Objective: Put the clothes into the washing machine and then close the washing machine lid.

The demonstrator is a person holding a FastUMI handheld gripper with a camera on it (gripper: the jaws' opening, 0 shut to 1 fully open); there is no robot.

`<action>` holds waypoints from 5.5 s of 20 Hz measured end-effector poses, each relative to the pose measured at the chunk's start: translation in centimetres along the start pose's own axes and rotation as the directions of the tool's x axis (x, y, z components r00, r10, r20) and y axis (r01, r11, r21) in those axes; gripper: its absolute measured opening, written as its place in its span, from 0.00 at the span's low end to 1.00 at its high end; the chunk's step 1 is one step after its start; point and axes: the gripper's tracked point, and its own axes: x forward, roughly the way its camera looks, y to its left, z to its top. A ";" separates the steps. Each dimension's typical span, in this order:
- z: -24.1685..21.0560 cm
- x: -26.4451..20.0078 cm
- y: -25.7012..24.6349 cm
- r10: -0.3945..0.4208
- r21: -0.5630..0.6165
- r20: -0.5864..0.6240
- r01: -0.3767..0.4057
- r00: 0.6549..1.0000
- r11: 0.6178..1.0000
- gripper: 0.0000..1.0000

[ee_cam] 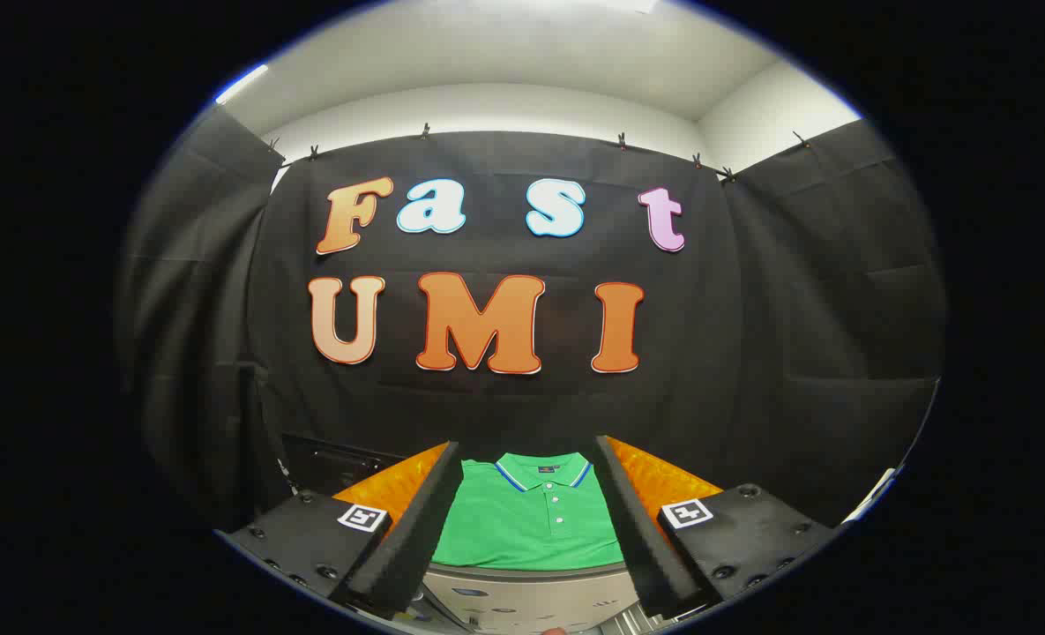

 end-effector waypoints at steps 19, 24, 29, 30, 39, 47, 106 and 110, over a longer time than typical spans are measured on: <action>0.4 2.7 -1.4 -0.006 0.002 0.001 0.006 1.000 1.000 0.97; 0.5 3.9 -2.1 -0.016 -0.005 0.004 0.016 1.000 1.000 0.97; -0.3 6.2 -2.6 -0.014 0.004 -0.017 0.014 1.000 1.000 0.97; -0.5 6.8 -2.6 -0.012 0.005 -0.021 0.012 1.000 1.000 0.97; -4.4 13.7 -3.2 -0.001 -0.003 -0.109 0.001 0.994 1.000 0.97; -11.1 19.2 -4.6 -0.001 0.010 -0.281 0.004 0.960 1.000 0.98; -22.5 22.6 -3.9 0.050 0.054 -0.897 -0.005 0.440 0.999 0.56; -22.9 22.6 -4.1 0.059 0.061 -0.894 -0.010 0.444 0.998 0.21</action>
